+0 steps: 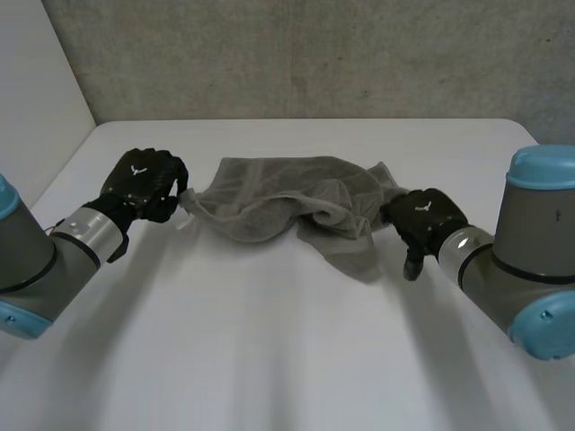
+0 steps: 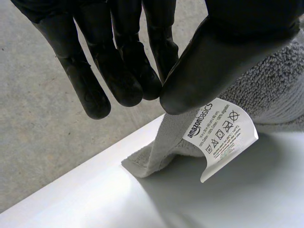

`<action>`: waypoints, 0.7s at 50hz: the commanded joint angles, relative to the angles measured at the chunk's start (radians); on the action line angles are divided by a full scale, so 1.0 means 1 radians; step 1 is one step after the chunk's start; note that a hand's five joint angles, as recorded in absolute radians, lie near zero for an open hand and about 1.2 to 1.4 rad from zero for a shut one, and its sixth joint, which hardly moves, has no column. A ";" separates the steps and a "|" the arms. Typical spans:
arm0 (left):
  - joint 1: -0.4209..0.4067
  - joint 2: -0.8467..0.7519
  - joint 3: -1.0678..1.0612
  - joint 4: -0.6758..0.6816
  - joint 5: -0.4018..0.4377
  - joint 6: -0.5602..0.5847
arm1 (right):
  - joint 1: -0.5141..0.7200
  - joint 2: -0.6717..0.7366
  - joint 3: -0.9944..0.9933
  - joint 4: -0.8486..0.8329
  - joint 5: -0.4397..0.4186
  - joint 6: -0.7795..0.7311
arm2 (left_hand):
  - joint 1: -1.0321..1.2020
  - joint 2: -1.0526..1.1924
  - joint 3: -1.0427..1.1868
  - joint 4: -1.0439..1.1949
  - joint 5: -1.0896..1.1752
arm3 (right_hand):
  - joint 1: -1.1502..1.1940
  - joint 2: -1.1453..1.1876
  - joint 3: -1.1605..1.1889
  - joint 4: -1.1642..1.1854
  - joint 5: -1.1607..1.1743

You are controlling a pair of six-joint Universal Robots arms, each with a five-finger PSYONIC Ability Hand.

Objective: Fold the towel.

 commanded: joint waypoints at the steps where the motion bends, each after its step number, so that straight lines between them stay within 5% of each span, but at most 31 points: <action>1: 0.021 0.069 -0.007 -0.048 -0.002 -0.002 | 0.001 0.013 -0.052 0.013 0.015 0.322 | 0.121 0.051 0.056 0.036 0.088 | -0.115 -0.109 -0.116 -0.115 -0.077; 16: 0.115 0.159 -0.027 -0.080 0.006 -0.004 | 0.001 0.228 -0.222 0.083 0.026 0.555 | 0.121 0.051 0.056 0.036 0.088 | -0.088 -0.083 -0.089 -0.089 -0.051; 35: 0.149 0.167 -0.057 -0.082 0.009 -0.002 | 0.065 0.383 -0.351 0.090 0.072 0.634 | 0.121 0.051 0.056 0.036 0.088 | 0.122 0.128 0.121 0.122 0.160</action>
